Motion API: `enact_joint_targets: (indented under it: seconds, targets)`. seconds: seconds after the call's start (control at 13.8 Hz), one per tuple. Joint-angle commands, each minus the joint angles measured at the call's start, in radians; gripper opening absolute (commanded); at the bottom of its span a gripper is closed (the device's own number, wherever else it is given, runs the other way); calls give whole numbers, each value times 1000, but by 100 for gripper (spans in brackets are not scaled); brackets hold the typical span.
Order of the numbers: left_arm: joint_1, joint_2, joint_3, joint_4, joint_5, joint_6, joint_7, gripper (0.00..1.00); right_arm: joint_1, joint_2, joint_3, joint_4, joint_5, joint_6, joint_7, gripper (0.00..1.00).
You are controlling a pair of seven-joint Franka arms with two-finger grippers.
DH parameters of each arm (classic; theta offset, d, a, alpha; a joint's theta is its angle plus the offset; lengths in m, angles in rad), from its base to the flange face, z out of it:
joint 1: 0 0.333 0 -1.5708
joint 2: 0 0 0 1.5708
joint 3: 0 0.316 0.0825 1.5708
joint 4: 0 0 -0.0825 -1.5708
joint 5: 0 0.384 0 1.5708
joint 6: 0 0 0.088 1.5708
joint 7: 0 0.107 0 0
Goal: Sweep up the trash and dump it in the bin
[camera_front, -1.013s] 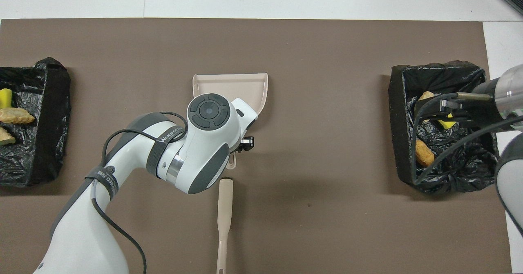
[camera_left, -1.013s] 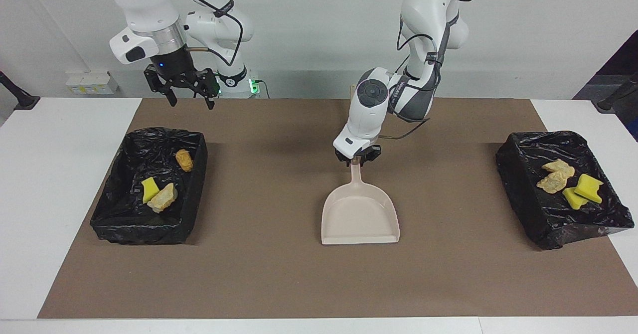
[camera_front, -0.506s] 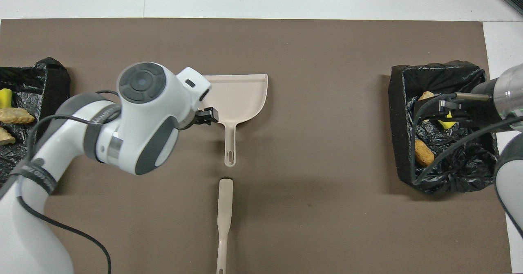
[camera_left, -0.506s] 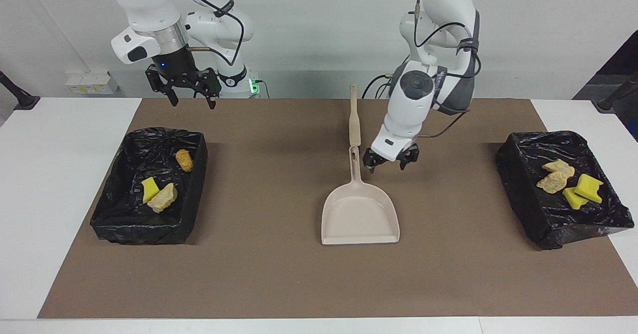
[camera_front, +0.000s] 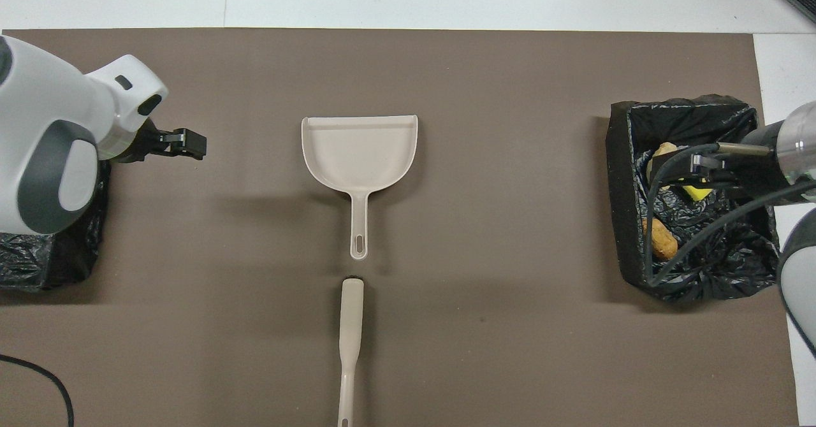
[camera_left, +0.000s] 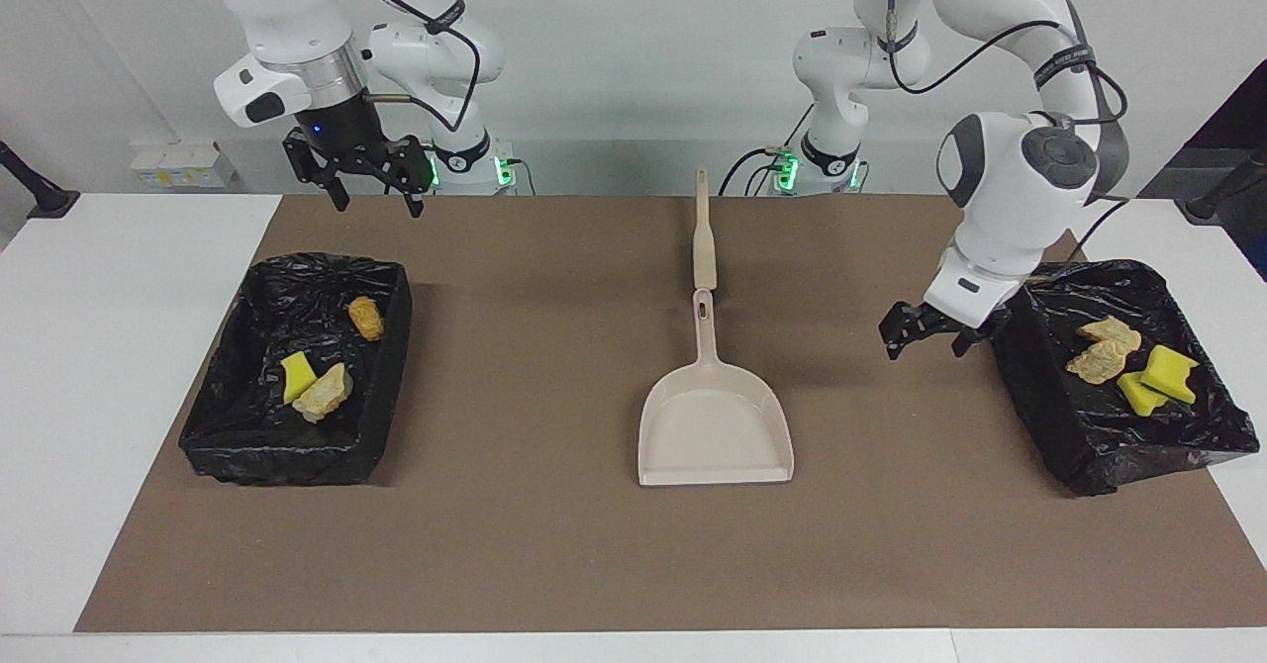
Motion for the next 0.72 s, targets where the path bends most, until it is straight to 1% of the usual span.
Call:
enact_joint_targets:
  seconds: [0.0,0.14,0.29,0.36,0.51,0.58,0.65]
  targets:
    - [58,-104,-11,-13,1,-105,114,100,-8,-16,-3,-20,6,18,-26,100]
    - [71,-159,-9,-11,1,-168,169,100,-12,-16,-3,-20,6,18,-24,100]
    - [72,-207,-8,-4,-2,-226,177,100,-12,-16,-3,-20,6,18,-26,100]
    - [71,-212,-3,14,-9,-242,165,100,-13,-14,-3,-20,6,18,-24,100]
    - [69,-200,-9,123,-19,-358,165,100,-21,-16,-3,-20,6,18,-23,100]
    - [71,-198,-9,154,-19,-389,168,100,-22,-14,-3,-20,6,18,-26,100]
    - [61,-201,-11,150,-16,-395,169,100,-30,-14,-3,-20,6,18,-26,100]
